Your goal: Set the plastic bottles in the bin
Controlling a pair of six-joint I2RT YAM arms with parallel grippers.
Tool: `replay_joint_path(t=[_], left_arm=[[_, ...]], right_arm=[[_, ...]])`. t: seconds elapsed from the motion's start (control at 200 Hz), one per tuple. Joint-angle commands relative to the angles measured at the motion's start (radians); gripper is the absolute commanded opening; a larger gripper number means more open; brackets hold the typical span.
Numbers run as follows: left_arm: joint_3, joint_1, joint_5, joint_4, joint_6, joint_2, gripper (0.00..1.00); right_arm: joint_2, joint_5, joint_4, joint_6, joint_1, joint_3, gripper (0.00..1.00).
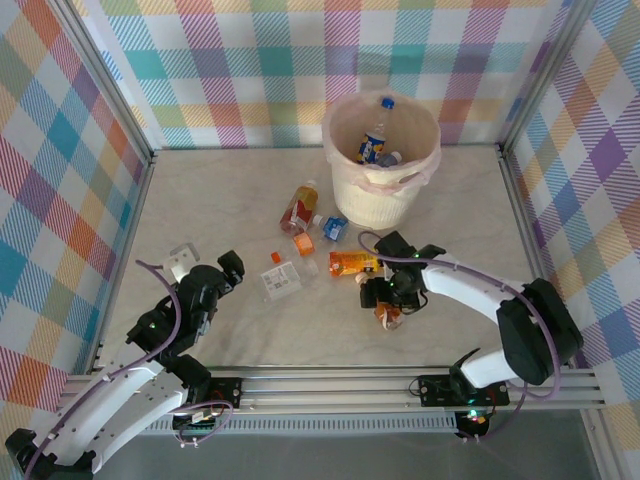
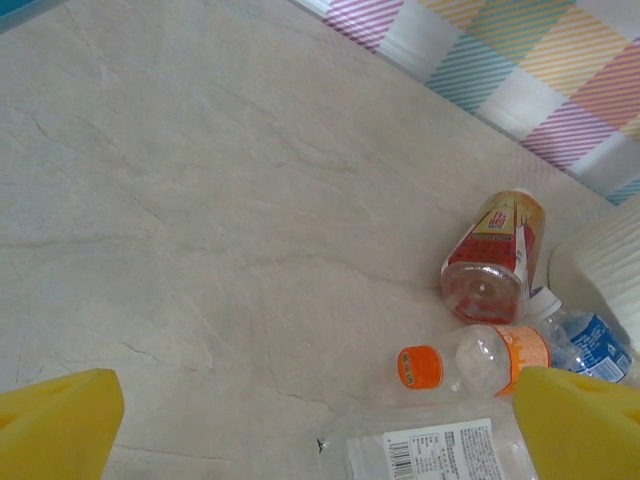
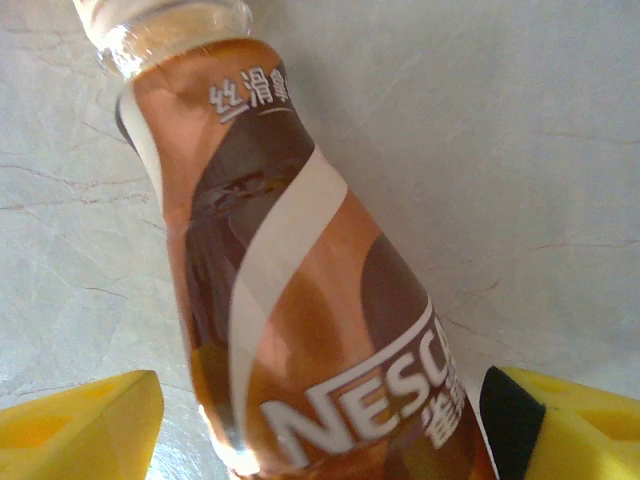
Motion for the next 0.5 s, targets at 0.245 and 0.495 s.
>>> replay_joint_path(t=[0.245, 0.495], left_arm=[[-0.008, -0.004, -0.044, -0.023, -0.034, -0.013, 1.00], [-0.012, -0.004, -0.055, -0.024, -0.042, -0.006, 1.00]], right_arm=[[0.106, 0.003, 0.009, 0.030, 0.052, 0.003, 0.74], [0.142, 0.007, -0.014, 0.031, 0.090, 0.028, 0.58]])
